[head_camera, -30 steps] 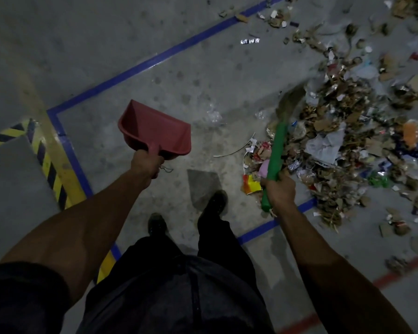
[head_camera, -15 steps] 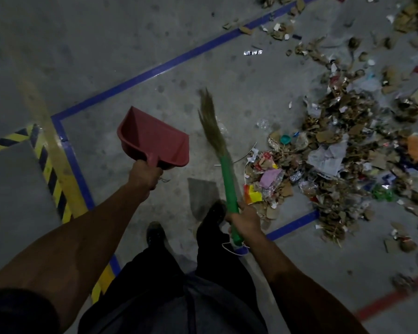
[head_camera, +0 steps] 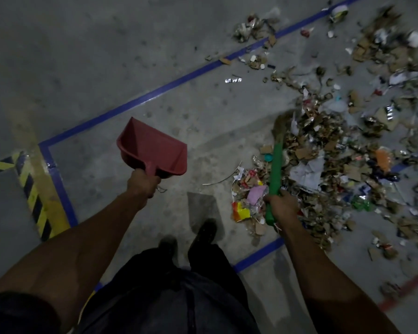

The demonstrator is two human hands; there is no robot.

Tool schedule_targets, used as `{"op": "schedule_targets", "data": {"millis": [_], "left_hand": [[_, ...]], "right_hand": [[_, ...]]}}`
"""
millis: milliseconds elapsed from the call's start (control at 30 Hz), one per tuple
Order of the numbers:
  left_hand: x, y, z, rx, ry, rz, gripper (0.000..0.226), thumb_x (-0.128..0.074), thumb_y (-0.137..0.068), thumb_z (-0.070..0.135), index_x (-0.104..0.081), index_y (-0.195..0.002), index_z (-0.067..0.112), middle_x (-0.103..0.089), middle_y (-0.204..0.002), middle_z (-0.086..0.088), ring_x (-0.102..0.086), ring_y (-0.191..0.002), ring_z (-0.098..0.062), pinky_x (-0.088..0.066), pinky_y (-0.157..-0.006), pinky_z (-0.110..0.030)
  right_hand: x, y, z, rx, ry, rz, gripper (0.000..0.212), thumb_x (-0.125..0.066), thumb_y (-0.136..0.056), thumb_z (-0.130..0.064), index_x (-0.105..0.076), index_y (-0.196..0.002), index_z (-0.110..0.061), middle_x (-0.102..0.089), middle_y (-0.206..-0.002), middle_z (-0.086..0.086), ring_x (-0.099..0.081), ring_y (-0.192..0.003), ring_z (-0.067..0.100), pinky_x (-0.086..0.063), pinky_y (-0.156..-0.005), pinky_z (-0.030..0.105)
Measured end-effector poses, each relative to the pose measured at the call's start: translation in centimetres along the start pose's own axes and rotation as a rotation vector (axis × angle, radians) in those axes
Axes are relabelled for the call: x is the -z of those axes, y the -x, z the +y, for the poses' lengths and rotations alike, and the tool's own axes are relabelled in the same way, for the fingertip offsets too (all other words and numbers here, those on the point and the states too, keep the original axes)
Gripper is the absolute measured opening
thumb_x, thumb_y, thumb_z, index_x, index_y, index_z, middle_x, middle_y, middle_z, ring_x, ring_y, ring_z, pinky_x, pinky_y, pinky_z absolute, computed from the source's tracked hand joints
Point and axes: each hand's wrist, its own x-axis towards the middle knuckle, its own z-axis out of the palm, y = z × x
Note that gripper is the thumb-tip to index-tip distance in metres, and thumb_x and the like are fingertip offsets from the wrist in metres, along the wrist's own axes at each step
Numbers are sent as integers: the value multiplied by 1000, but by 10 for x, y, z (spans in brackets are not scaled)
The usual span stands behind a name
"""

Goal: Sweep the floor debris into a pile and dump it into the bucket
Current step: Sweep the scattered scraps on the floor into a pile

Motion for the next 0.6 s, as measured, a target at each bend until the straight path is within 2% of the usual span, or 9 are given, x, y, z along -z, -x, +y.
{"op": "schedule_targets", "data": {"millis": [67, 167, 233, 367, 467, 533, 600], "left_hand": [[1, 1, 16, -23, 29, -9, 25, -60, -82, 0, -55, -106, -6, -51, -70, -14, -46, -53, -21, -36, -44, -26], [6, -1, 41, -72, 69, -39, 23, -64, -86, 7, -56, -104, -5, -52, -71, -14, -46, -52, -20, -36, -44, -26], [10, -8, 58, -93, 109, -51, 24, -67, -87, 12, -57, -101, -4, -52, -73, -14, -46, -53, -20, -37, -45, -27], [16, -37, 97, -115, 156, -78, 17, -68, -86, 12, -56, -85, 0, -50, -65, -12, -45, -50, -21, -37, -46, -27], [20, -76, 132, -101, 171, -125, 20, -68, -85, 10, -52, -74, 6, -47, -62, -10, -42, -49, -20, -36, -46, -27], [22, -107, 161, -96, 169, -147, 20, -68, -85, 9, -52, -74, 7, -47, -62, -10, -42, -49, -20, -36, -45, -26], [24, -137, 193, -84, 154, -163, 20, -67, -85, 7, -51, -72, 6, -47, -60, -11, -41, -48, -20, -35, -45, -26]], "right_hand": [[-1, 6, -11, 20, -33, -28, 20, -70, -77, -1, -68, -97, -5, -63, -73, 10, -57, -57, 22, -47, -54, 31], [-9, 16, -29, 40, -38, -63, 34, -70, -78, -1, -65, -111, -4, -67, -81, 17, -60, -59, 27, -54, -59, 39], [-14, 23, -45, 63, -46, -71, 31, -69, -79, 1, -64, -110, -3, -67, -83, 18, -61, -63, 28, -54, -62, 40], [-33, 20, -78, 103, -66, -112, 19, -65, -81, 5, -63, -99, 1, -59, -63, 13, -56, -42, 19, -48, -41, 28], [-55, 4, -114, 130, -18, -118, 24, -65, -80, 7, -63, -103, 1, -59, -65, 12, -54, -38, 11, -46, -38, 24], [-72, -11, -144, 142, 11, -122, 30, -64, -81, 8, -61, -110, 0, -59, -68, 13, -53, -37, 9, -43, -36, 21], [-90, -27, -176, 140, 53, -119, 46, -64, -82, 7, -56, -126, -4, -60, -71, 14, -55, -41, 16, -44, -38, 23]]}}
